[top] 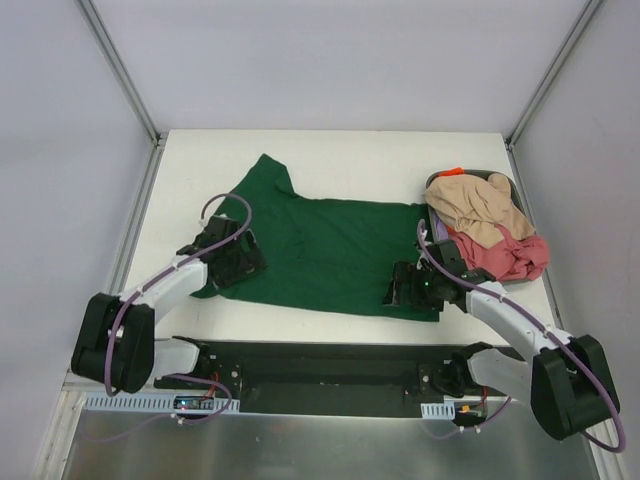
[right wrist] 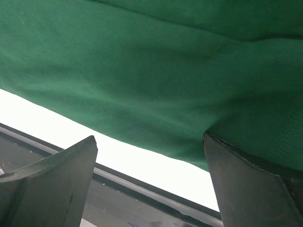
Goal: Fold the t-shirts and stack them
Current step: Fold the flattened tshirt in 1/3 of the way
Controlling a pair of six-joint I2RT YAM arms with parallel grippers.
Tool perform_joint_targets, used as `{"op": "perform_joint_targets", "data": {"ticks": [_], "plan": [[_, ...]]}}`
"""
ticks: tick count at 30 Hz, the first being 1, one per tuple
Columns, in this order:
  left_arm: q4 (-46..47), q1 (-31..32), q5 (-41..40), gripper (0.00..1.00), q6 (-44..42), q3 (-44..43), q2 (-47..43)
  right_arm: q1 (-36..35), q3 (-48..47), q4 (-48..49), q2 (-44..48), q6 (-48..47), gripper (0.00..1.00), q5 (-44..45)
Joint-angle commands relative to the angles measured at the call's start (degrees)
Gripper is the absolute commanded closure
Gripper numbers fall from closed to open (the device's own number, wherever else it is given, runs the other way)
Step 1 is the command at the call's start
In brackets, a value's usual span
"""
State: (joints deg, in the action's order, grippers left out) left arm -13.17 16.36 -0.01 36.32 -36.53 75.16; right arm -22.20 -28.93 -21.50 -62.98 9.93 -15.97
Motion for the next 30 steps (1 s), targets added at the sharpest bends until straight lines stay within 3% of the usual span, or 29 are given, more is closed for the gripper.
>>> {"op": "perform_joint_targets", "data": {"ticks": [1,10,21,30], "plan": [[-5.1,-1.7,-4.6,0.01,5.5,6.6,-5.6,-0.7,1.5,-5.5,3.6,2.8,0.04,3.1],[-17.6,-2.4,-10.2,0.01,10.8,11.7,-15.8,-1.4,1.3,-7.4,7.9,4.0,0.04,3.0],[-22.6,-3.4,-10.3,0.01,15.2,12.1,-17.8,-1.5,-0.6,-9.4,9.5,3.7,0.04,3.8],[-22.7,-3.4,-10.2,0.01,9.9,-1.6,-23.0,-2.1,-7.1,-4.7,14.3,0.7,0.04,4.4]]}}
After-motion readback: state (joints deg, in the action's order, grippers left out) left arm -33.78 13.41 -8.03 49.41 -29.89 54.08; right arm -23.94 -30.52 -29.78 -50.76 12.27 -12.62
